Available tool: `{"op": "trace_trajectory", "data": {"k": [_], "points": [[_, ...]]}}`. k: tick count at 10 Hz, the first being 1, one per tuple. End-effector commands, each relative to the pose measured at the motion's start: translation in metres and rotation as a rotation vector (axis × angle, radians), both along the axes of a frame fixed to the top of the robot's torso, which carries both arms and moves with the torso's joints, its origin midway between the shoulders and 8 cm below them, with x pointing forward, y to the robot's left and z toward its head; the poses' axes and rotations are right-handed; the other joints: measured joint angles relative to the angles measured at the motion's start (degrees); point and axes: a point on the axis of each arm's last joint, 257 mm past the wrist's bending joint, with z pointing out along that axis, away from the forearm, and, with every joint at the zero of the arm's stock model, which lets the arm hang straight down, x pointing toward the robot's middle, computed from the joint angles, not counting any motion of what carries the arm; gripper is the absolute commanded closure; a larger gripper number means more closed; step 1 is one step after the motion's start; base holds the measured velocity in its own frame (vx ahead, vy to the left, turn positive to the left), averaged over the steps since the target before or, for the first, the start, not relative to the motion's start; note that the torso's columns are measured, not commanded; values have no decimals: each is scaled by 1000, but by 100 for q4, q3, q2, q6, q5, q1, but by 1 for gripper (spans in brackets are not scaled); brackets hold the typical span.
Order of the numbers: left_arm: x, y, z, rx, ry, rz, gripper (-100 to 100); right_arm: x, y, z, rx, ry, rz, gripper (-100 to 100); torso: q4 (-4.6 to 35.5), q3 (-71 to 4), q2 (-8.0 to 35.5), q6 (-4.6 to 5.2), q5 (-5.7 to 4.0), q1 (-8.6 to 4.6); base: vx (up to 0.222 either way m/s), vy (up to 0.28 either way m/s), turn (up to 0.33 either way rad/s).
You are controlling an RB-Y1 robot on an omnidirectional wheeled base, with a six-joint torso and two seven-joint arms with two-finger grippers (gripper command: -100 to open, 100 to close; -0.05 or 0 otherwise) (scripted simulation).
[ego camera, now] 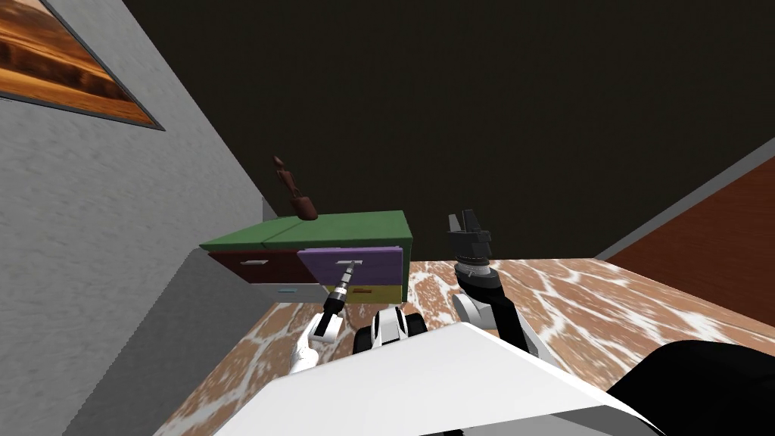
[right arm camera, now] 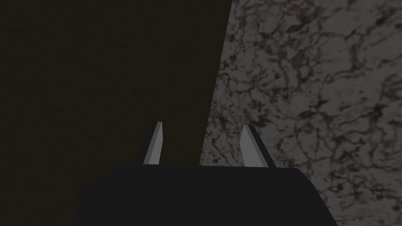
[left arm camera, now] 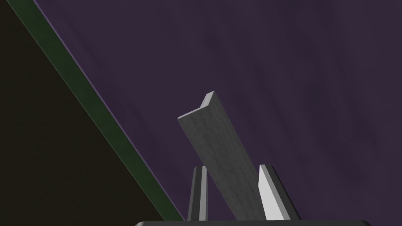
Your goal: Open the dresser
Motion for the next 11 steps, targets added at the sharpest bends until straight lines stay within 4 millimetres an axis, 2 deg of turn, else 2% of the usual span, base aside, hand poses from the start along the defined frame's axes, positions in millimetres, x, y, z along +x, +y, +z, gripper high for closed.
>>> {"op": "trace_trajectory", "data": {"k": [1,3,4,5,6,7,11], "points": [[-15,-11,-9,-2,35,18,100,0,0,0,0,0,0,0,10,4,9,-11,-7,-4,16,70,-28],[-20,-10,3,-8,14,23,100,0,0,0,0,0,0,0,15,7,12,-4,-6,-2,18,52,-33],[-28,-21,-3,-14,44,37,100,0,0,0,0,0,0,0,26,10,21,-14,-15,-8,14,73,-46],[-33,-19,2,-19,33,42,100,0,0,0,0,0,0,0,26,15,26,-9,-10,4,21,73,-46],[-31,-20,11,-22,15,40,100,0,0,0,0,0,0,0,29,14,25,-17,-11,7,10,28,-12],[-31,-24,9,-24,17,32,100,0,0,0,0,0,0,0,45,17,33,-26,-22,0,0,0,0],[-29,13,8,-29,8,-2,100,0,0,0,0,0,0,0,42,24,44,5,-18,-25,-31,-114,70]]}}
